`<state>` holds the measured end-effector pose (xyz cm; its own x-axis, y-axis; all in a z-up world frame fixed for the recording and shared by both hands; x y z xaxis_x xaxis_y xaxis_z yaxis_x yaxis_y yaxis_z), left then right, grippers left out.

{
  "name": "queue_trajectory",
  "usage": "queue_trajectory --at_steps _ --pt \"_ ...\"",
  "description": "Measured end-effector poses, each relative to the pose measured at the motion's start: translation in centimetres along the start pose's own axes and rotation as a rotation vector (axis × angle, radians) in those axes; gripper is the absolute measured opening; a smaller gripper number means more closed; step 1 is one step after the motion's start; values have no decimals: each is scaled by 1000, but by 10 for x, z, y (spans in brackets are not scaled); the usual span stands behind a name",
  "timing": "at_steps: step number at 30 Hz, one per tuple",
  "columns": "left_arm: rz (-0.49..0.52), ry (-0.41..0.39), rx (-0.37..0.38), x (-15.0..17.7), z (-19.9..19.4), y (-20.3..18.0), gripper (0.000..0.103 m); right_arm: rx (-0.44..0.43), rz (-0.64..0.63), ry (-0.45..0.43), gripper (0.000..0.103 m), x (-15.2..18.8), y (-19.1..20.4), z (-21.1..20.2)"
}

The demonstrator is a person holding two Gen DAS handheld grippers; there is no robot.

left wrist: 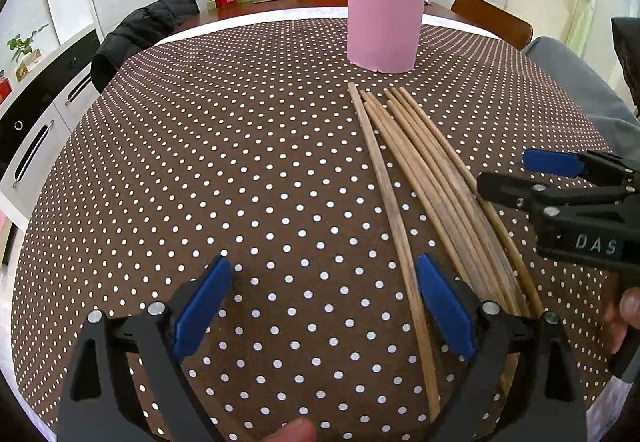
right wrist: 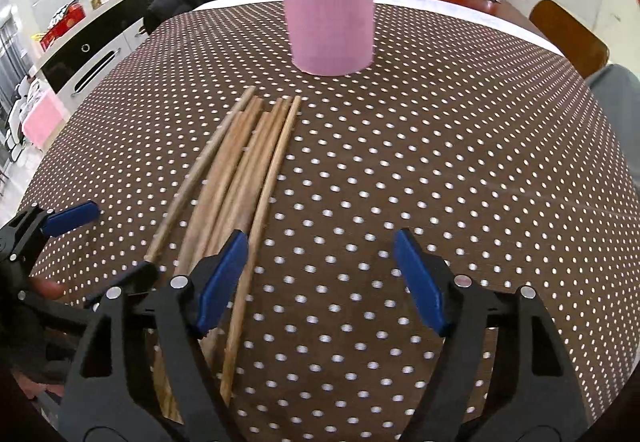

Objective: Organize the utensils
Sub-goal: 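Lower the right gripper and grasp one wooden chopstick from the pile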

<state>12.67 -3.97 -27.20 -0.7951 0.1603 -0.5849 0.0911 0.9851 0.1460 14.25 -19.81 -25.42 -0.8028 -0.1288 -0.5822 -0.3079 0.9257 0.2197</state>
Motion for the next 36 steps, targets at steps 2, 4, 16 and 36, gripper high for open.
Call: queue_trajectory --at_steps 2,4,16,36 --pt "1 0 0 0 0 0 93 19 -7 6 75 0 -5 -1" --pt "1 1 1 0 0 1 93 30 -14 11 75 1 -5 -1" --pt "53 12 -46 -19 9 2 93 22 -45 37 75 -8 8 9" --pt "130 38 -33 -79 46 2 92 49 -74 53 31 -50 6 37"
Point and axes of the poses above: each gripper's, at about its wrist camera, not at the fingertips, and z roughly the way its jaws point, y to its left, x to its underside, the point moved 6 cm from there along z, roughly the way its jaws point, and after that the axes turned 9 degrees about -x, right-handed, at the moved point
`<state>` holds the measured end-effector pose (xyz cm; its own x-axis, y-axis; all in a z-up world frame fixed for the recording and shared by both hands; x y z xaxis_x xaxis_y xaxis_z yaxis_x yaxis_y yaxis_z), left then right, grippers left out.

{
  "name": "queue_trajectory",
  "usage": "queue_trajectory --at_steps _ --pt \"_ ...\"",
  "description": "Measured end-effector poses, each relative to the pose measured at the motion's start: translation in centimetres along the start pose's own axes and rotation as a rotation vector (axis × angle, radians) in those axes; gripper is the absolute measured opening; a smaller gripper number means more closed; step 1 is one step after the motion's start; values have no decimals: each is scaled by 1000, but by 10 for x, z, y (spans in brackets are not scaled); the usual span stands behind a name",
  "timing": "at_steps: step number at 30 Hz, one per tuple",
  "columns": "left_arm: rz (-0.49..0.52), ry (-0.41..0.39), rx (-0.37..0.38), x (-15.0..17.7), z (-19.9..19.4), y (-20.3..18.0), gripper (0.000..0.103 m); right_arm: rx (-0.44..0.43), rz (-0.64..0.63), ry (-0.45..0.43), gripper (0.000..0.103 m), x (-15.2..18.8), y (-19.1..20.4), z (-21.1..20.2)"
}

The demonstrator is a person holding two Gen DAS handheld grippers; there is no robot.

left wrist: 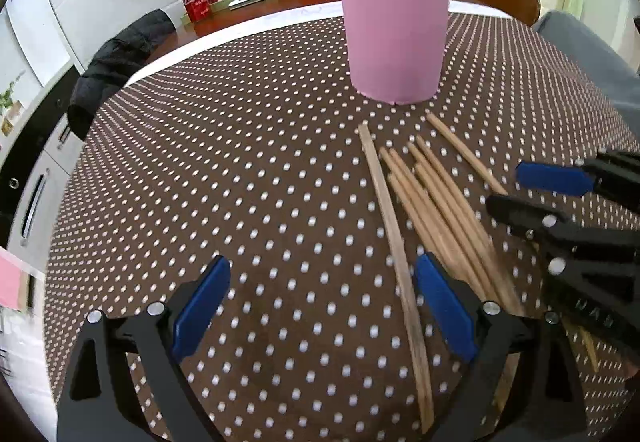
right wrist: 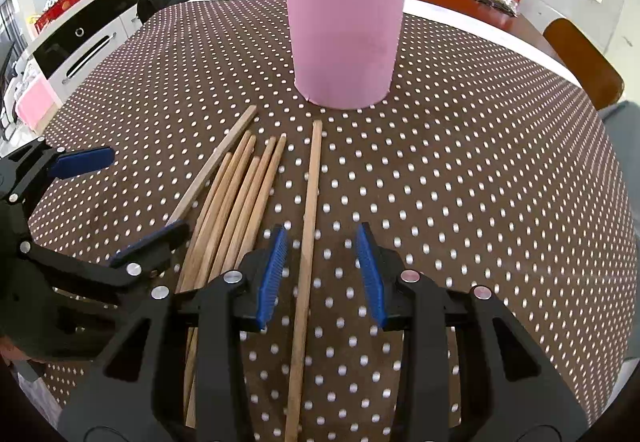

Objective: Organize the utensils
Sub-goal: 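Lower the right gripper and grasp one wooden chopstick from the pile, then lift the chopstick with the right gripper and carry it over the pink cup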

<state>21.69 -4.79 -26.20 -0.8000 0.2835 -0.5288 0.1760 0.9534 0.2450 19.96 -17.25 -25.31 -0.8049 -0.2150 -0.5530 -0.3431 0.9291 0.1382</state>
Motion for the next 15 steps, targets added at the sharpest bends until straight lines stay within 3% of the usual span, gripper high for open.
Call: queue_trajectory --at_steps 1,2,4,6,10,15 --pt "-8 0 20 -1 1 0 91 4 -8 2 20 -1 2 1" --pt "-15 -2 58 -1 1 -1 77 -1 -6 2 9 -2 2 1" --pt "-19 -21 100 -2 -4 -1 50 -9 1 -2 6 0 1 0" --pt "-18 -28 118 0 -9 -2 10 -30 25 -14 6 3 -2 -3" --pt "-88 -26 158 9 -14 9 6 -131 84 -81 6 10 -6 -18" --pt "-185 -87 184 14 -35 27 6 -212 116 -164 6 13 -6 -41"
Point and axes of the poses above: each gripper's, at about its wrist camera, not at the fingertips, and z roughly the way its jaws point, y to its left, x to its underside, the point moved 6 cm from there along z, roughly the way its jaws point, and after that the axes turned 9 degrees about -x, right-handed, at the moved point
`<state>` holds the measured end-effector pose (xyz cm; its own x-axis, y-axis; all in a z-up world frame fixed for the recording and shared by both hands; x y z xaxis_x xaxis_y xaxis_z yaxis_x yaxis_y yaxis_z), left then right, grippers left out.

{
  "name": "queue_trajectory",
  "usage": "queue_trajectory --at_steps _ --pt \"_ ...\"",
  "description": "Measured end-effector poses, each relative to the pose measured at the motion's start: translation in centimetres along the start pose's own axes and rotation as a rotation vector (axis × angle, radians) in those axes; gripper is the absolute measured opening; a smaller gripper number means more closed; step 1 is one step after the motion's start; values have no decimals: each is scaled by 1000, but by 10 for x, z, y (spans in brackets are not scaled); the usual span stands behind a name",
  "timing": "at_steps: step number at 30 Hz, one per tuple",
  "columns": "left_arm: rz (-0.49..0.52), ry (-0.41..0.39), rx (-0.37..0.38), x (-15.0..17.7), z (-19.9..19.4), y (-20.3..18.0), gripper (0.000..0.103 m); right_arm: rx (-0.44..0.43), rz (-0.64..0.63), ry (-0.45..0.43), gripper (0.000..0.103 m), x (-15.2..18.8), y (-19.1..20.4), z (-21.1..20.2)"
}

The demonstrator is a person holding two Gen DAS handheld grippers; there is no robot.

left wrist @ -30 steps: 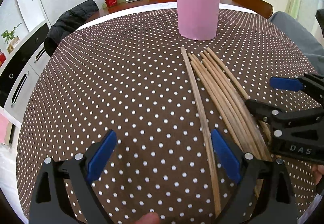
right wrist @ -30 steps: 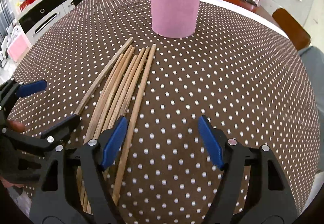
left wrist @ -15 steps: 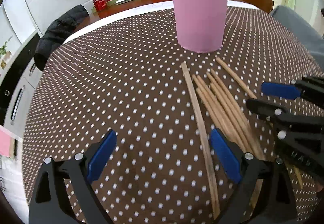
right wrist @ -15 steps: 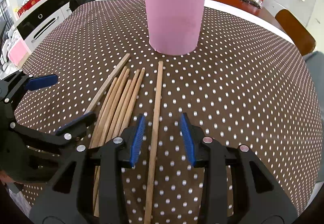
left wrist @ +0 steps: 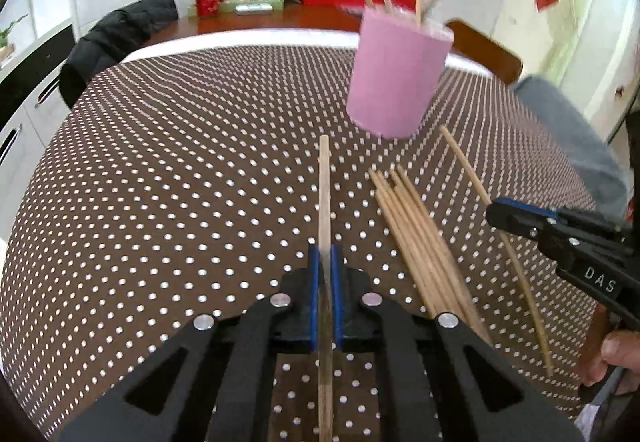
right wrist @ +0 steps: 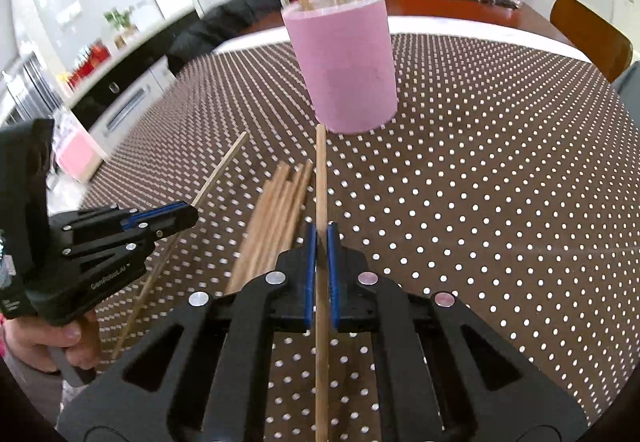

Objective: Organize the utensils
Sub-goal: 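Lift the chopstick with the right gripper and carry it over the pink cup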

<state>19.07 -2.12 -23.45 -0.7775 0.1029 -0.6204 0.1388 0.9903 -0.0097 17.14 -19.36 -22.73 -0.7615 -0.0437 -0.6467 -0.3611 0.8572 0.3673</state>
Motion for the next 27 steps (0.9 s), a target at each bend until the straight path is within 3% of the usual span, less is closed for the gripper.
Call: queue_trajectory --at_steps 8,20,27 --pt "-84 -184 67 -27 -55 5 6 -85 -1 -155 6 -19 21 -39" --pt "-56 -377 107 -70 -96 -17 6 -124 -45 -299 6 -58 41 -82" --pt "-55 -562 128 -117 -125 -22 6 -123 -74 -356 6 -83 45 -95"
Point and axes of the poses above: each gripper's, at about its wrist camera, not at the fingertips, and z roughly the way its jaws point, y to its left, x to its underside, the point moved 6 cm from there along z, roughly the way its jaws point, and after that the axes turned 9 degrees about -x, right-handed, at the moved point
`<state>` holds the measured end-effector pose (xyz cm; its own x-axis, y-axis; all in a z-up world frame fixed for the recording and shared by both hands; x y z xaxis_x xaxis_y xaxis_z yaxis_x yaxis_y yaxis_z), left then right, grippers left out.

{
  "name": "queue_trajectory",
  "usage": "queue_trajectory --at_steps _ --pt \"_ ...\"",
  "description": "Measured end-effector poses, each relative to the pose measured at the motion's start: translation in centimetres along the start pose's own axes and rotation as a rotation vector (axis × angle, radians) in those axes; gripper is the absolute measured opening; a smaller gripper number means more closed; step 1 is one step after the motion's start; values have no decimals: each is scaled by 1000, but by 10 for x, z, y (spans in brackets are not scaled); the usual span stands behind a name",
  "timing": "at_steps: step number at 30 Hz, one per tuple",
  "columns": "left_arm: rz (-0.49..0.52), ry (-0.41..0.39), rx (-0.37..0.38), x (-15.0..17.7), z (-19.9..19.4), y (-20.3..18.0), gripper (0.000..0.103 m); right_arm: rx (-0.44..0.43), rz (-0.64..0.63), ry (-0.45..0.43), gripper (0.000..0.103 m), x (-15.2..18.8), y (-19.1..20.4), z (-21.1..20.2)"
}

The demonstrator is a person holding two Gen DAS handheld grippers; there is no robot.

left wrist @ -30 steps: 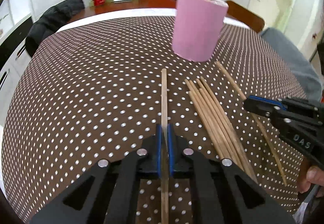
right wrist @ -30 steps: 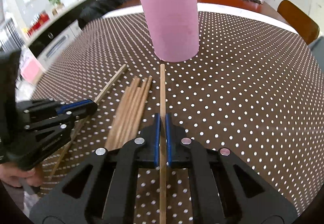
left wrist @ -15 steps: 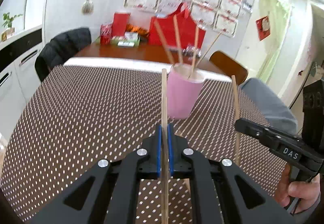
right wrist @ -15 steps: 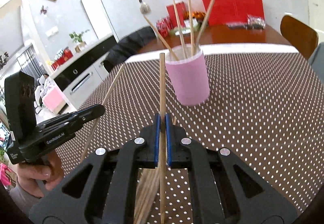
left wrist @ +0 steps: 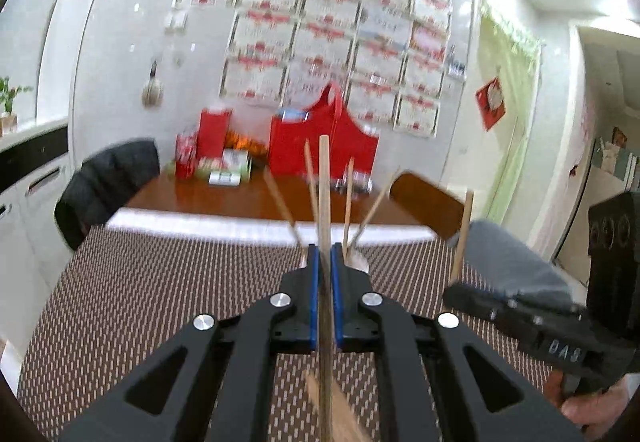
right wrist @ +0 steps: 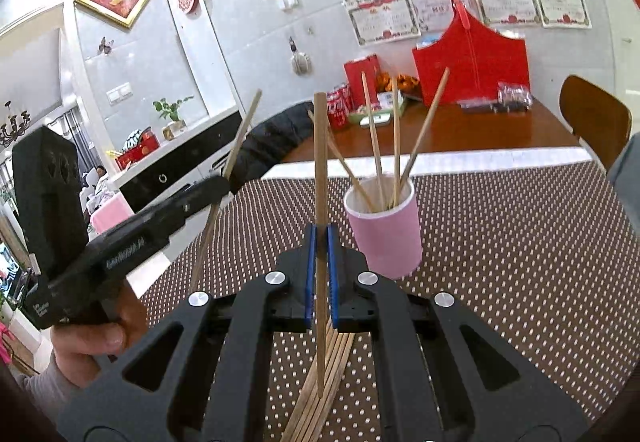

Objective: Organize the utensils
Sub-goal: 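Lift the chopstick with the right gripper and carry it over the pink cup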

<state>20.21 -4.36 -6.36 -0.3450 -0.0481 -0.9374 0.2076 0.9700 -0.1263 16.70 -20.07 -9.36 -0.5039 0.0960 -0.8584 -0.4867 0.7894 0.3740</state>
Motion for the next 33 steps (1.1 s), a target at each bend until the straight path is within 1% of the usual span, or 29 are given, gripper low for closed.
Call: queue_trajectory --at_steps 4,6,12,14,17,20,26,33 --pt "-11 -98 36 -29 4 -9 6 7 -28 -34 6 -21 2 -2" --pt "-15 -140 55 -44 9 -14 6 12 -45 -59 6 -37 2 -3" --pt "-49 -252 107 -81 42 -28 6 33 -100 -140 6 -94 0 -4" --pt "-58 -273 120 -89 59 -32 6 46 -117 -165 6 -113 -4 -1" --pt "-72 -284 133 -94 77 -33 6 60 -127 -186 6 -132 -12 4" --pt "-92 -271 138 -90 100 -33 6 70 -130 -191 6 -142 -21 14" --pt "-134 -256 128 -79 136 -24 6 76 -132 -175 6 -148 -36 35" --pt "-148 -266 113 -77 159 -21 6 74 -124 -154 6 -145 -51 52"
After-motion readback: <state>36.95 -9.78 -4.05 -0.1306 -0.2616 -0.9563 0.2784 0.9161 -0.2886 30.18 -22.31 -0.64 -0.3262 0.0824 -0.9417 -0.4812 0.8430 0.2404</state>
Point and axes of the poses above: each gripper's, at about its wrist camera, not at the fingertips, and z roughly the way its jaws point, y to its left, x to its underside, the point moved 6 cm from there along z, roughly the way its jaws point, and after that the axes turned 9 degrees about -x, right-handed, at the moved point
